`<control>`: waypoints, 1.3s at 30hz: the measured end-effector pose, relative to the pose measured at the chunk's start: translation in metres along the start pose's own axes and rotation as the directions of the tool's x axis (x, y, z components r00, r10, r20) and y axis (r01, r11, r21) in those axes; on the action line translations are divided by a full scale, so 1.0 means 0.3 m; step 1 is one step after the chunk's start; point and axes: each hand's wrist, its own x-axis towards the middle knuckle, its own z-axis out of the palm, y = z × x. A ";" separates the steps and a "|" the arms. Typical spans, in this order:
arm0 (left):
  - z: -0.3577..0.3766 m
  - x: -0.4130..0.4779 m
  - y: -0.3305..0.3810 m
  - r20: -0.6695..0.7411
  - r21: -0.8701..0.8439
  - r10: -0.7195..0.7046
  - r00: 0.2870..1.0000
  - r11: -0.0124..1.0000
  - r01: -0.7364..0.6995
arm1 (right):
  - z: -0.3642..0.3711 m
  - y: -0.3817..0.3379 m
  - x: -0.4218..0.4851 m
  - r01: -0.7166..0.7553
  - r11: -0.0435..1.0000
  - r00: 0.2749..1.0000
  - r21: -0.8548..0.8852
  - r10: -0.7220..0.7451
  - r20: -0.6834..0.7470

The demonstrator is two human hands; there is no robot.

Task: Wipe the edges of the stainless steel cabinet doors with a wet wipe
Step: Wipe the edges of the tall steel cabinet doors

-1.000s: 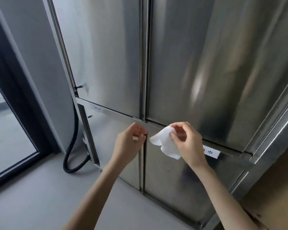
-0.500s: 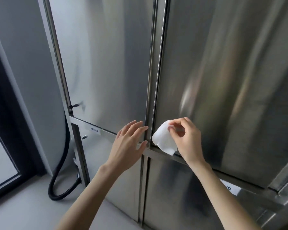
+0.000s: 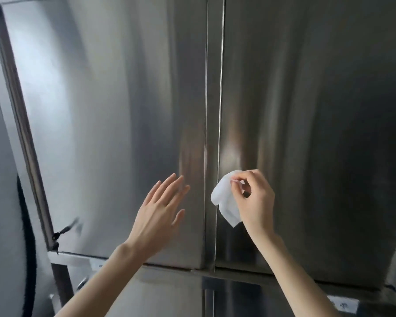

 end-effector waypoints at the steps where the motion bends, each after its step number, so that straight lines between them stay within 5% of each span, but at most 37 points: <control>1: -0.003 0.036 -0.028 -0.011 0.016 0.022 1.000 1.000 -0.021 | 0.015 -0.010 0.038 0.019 1.000 0.999 -0.015 -0.019 -0.026; 17: -0.012 0.648 -0.216 -0.278 0.084 0.123 0.953 0.991 -0.103 | 0.251 -0.030 0.615 0.346 0.930 0.914 -0.124 -0.364 -0.178; 23: 0.000 0.765 -0.271 -0.368 0.157 0.193 0.909 0.977 -0.144 | 0.288 -0.028 0.646 0.554 0.718 0.796 -0.422 -0.605 0.015; 27: 0.036 0.778 -0.300 -0.395 0.191 0.235 0.888 0.967 -0.171 | 0.283 0.028 0.614 0.605 0.588 0.764 -0.537 -0.619 0.183; 31: 0.049 0.792 -0.314 -0.430 0.202 0.259 0.865 0.961 -0.187 | 0.279 0.004 0.652 0.567 0.604 0.803 -0.560 -0.558 0.211; 39: -0.037 0.882 -0.342 -0.509 0.126 0.280 0.814 0.960 -0.252 | 0.279 -0.040 0.801 0.529 0.681 0.806 -0.506 -0.591 0.047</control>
